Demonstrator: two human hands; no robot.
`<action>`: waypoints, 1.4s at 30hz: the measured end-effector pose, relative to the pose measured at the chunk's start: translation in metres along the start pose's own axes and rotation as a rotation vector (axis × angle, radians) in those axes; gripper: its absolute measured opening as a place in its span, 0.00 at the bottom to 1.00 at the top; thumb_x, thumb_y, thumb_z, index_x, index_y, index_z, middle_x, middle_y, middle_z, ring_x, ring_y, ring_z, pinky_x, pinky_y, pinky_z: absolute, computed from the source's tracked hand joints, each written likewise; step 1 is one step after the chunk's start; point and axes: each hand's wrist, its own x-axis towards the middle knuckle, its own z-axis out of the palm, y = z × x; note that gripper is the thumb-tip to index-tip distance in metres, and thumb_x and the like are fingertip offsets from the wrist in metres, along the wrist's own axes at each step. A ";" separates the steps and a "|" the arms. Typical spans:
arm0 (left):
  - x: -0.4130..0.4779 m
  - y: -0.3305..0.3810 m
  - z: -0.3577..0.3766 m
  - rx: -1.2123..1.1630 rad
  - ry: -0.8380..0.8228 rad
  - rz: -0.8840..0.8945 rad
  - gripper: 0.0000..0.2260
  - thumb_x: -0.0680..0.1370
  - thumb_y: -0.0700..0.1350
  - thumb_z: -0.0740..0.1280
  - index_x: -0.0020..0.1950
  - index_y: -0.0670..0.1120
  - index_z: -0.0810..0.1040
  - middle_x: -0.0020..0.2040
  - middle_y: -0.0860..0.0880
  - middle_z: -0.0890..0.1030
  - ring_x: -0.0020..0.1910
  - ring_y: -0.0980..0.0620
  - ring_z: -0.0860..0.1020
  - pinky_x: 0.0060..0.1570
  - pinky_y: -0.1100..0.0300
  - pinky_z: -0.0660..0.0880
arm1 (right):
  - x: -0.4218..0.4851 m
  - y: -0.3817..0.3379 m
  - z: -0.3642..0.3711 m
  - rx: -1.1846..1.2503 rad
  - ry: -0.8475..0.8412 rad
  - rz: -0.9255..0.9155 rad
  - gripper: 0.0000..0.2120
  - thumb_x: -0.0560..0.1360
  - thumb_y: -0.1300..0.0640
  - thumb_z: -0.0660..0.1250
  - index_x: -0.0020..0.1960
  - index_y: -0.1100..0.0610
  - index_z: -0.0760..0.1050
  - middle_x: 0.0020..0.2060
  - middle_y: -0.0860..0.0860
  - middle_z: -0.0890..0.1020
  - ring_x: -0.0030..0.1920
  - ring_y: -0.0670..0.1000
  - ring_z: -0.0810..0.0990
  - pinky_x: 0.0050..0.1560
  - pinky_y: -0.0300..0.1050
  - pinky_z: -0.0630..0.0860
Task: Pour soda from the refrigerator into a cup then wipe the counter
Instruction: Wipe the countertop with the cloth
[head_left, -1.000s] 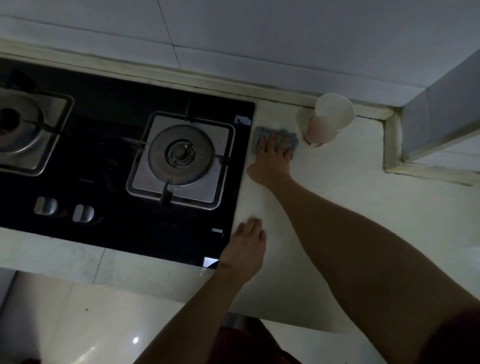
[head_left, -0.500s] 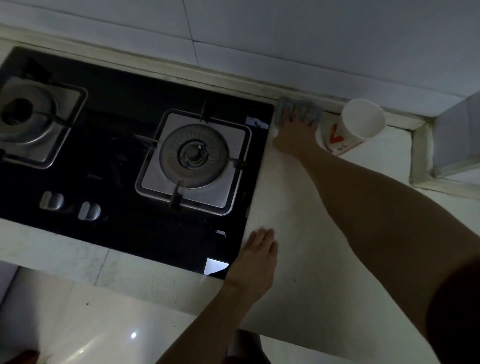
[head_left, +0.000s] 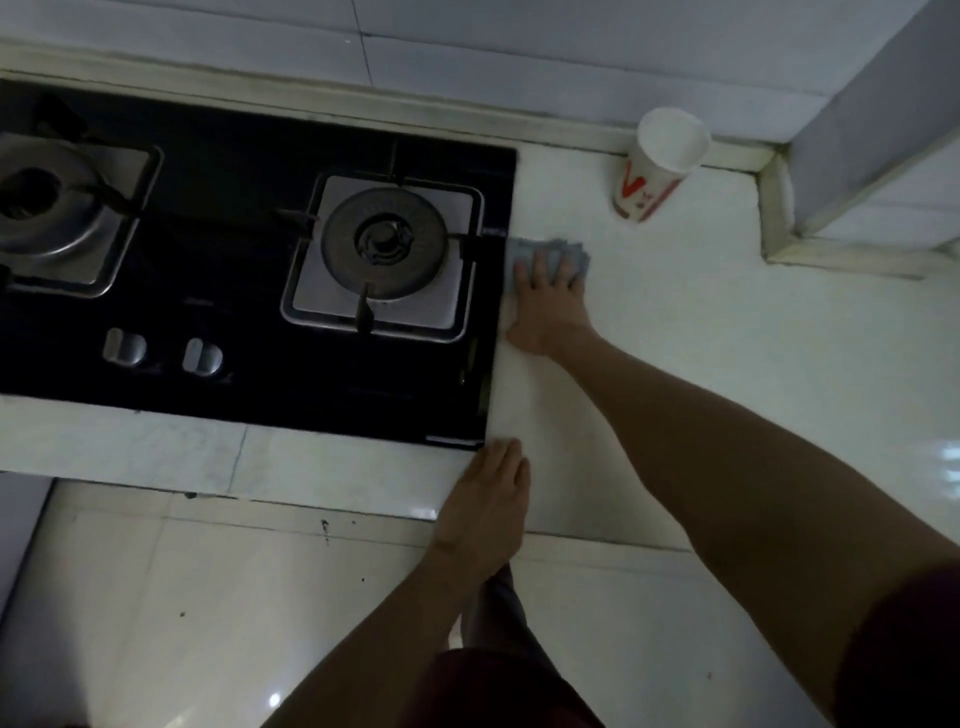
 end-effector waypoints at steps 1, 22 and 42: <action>-0.012 -0.002 0.004 -0.010 0.020 -0.029 0.26 0.68 0.48 0.73 0.63 0.37 0.79 0.65 0.37 0.77 0.65 0.41 0.76 0.65 0.49 0.73 | -0.017 -0.006 0.009 0.004 0.005 0.006 0.45 0.75 0.42 0.60 0.79 0.57 0.37 0.78 0.60 0.38 0.75 0.69 0.35 0.74 0.65 0.40; -0.102 -0.020 0.028 -0.157 0.119 -0.106 0.26 0.81 0.42 0.58 0.77 0.36 0.56 0.78 0.38 0.58 0.77 0.43 0.56 0.77 0.52 0.52 | -0.248 -0.083 0.133 -0.034 0.062 0.000 0.47 0.73 0.48 0.64 0.79 0.59 0.38 0.77 0.62 0.39 0.75 0.70 0.36 0.74 0.68 0.42; -0.035 0.095 0.027 -0.265 0.176 -0.081 0.20 0.75 0.38 0.63 0.67 0.35 0.71 0.64 0.38 0.74 0.65 0.41 0.70 0.69 0.50 0.68 | -0.287 0.068 0.141 0.074 0.116 0.336 0.43 0.74 0.50 0.64 0.79 0.63 0.45 0.77 0.66 0.46 0.74 0.73 0.43 0.72 0.69 0.43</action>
